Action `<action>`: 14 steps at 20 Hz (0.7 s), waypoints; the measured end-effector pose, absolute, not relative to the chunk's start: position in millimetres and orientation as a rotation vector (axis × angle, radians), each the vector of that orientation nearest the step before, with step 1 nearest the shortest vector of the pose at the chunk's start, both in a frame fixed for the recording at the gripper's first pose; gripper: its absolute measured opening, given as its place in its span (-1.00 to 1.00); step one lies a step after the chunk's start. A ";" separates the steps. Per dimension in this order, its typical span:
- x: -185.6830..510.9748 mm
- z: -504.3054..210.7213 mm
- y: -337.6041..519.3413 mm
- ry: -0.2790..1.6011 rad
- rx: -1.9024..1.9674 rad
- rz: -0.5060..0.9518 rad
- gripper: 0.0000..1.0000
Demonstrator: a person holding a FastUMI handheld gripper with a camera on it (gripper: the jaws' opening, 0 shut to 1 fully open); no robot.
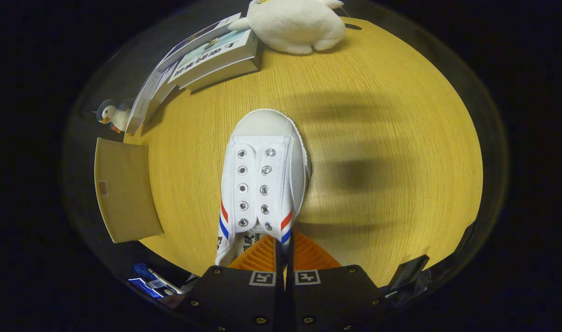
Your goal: Open the storage box then place both shoes into the box .Put the left shoe in first, then the right shoe, with the right side of both shoes facing outward in a uniform manner.
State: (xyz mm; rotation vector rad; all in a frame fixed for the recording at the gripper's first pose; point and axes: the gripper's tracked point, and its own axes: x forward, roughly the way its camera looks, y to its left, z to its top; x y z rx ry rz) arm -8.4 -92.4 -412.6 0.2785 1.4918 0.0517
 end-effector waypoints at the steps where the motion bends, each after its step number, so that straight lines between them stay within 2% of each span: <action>1: -9.7 -408.5 -92.2 1.487 0.280 0.049 -0.99; 14: -8.8 -300.0 -35.3 1.368 0.228 0.163 -0.99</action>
